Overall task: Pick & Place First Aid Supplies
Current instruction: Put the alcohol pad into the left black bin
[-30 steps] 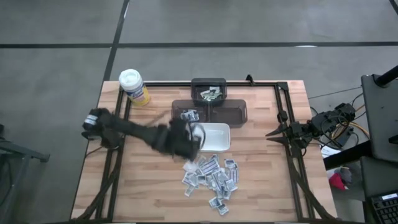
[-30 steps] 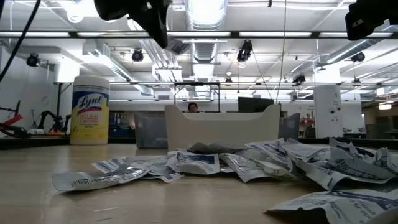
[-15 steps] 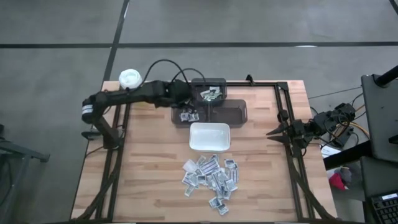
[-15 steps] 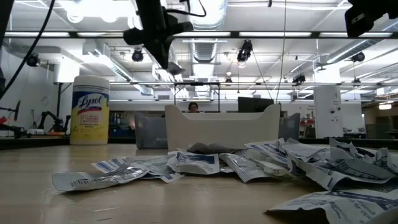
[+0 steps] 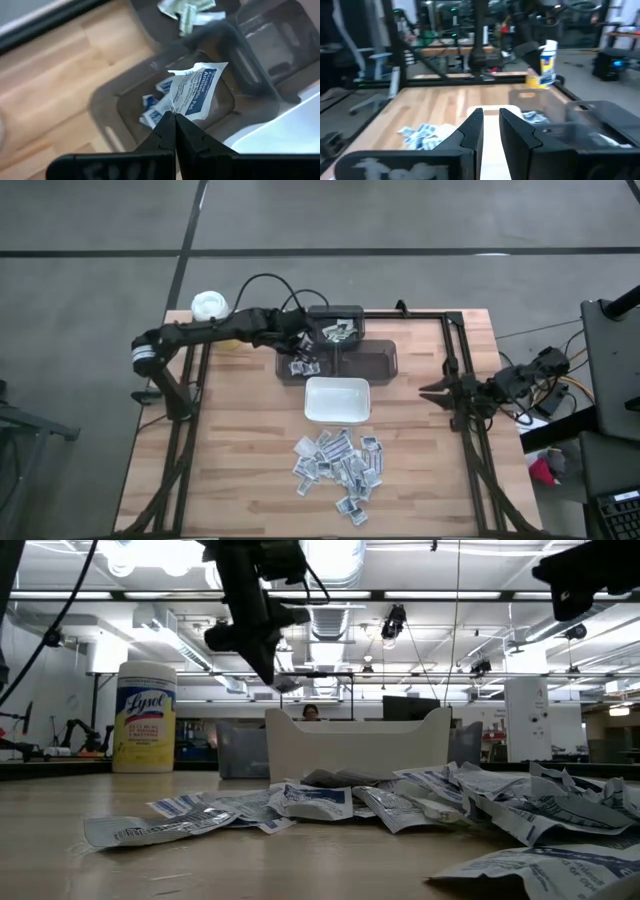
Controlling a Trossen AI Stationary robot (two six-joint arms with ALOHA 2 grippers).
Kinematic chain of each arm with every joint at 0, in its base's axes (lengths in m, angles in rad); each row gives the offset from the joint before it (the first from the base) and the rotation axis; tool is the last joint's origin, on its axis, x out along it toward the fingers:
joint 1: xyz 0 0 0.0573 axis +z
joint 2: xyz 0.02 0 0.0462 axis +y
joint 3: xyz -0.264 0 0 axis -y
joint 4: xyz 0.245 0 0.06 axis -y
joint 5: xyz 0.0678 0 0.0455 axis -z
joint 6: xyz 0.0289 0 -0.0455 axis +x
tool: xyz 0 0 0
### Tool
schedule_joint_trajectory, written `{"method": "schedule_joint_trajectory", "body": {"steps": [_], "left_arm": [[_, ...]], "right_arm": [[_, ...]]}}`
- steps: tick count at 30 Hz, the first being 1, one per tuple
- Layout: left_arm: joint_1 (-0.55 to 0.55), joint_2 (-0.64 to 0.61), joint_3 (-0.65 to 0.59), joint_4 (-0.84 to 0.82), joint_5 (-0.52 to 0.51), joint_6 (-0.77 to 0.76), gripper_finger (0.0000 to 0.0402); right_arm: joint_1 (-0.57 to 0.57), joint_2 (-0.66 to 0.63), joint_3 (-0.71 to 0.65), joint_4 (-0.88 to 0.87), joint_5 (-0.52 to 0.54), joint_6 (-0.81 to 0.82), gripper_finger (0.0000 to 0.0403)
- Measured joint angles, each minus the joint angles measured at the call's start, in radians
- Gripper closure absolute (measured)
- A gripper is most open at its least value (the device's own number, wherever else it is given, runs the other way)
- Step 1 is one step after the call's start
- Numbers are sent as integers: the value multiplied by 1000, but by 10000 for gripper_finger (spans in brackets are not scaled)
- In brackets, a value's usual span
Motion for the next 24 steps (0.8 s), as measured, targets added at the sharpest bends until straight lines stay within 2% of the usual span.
{"method": "schedule_joint_trajectory", "body": {"steps": [9,24], "left_arm": [[21,0,-84,64,74,9,402],[46,1,-94,69,127,51,401]], "right_arm": [[-27,0,-81,85,127,31,344],[-215,0,-121,84,115,105,344]]}}
